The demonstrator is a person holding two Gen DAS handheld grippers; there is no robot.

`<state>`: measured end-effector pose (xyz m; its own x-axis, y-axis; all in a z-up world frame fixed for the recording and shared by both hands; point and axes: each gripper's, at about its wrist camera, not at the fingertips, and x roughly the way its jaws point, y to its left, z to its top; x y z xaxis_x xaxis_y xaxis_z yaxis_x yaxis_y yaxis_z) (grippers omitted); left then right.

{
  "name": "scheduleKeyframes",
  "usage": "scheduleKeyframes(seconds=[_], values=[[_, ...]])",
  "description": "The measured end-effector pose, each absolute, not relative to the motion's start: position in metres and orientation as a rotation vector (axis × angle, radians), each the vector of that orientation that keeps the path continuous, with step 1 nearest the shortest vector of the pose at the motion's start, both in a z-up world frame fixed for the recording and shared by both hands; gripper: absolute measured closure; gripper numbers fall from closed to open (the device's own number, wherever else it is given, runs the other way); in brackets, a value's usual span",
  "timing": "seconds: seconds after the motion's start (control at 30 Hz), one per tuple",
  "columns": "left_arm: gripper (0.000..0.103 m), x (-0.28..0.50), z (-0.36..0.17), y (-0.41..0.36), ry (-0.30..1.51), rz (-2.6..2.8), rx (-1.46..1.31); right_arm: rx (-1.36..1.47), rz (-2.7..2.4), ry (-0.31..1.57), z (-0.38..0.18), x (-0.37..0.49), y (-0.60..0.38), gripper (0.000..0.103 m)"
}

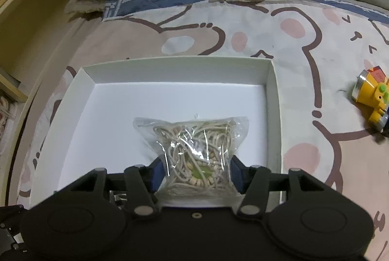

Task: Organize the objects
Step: 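Open the right tool to drop the cord bag while the left tool releases the clothespins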

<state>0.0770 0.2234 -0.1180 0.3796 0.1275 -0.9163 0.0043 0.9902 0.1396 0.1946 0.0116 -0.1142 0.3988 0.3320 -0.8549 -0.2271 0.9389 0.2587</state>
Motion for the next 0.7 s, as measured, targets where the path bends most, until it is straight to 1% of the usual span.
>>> scheduleKeyframes(seconds=[0.03, 0.07, 0.1, 0.17, 0.23, 0.37, 0.63, 0.7], values=[[0.067, 0.077, -0.118, 0.224, 1.180, 0.087, 0.120, 0.100, 0.354, 1.108, -0.115, 0.194, 0.012, 0.043], [0.059, 0.078, -0.118, 0.224, 1.181, 0.095, 0.119, 0.096, 0.354, 1.110, -0.116, 0.194, 0.012, 0.042], [0.053, 0.079, -0.118, 0.225, 1.182, 0.101, 0.121, 0.093, 0.354, 1.110, -0.116, 0.194, 0.012, 0.041], [0.050, 0.079, -0.117, 0.224, 1.183, 0.105, 0.125, 0.092, 0.350, 1.104, -0.116, 0.192, 0.011, 0.036], [0.050, 0.079, -0.115, 0.224, 1.177, 0.106, 0.117, 0.094, 0.350, 1.093, -0.114, 0.191, 0.010, 0.030], [0.050, 0.078, -0.109, 0.224, 1.156, 0.108, 0.085, 0.087, 0.361, 1.056, -0.104, 0.188, 0.007, 0.027], [0.050, 0.079, -0.103, 0.223, 1.151, 0.111, 0.063, 0.084, 0.371, 1.040, -0.093, 0.185, 0.003, 0.026], [0.048, 0.078, -0.100, 0.223, 1.142, 0.120, 0.053, 0.079, 0.377, 1.034, -0.090, 0.184, 0.002, 0.025]])
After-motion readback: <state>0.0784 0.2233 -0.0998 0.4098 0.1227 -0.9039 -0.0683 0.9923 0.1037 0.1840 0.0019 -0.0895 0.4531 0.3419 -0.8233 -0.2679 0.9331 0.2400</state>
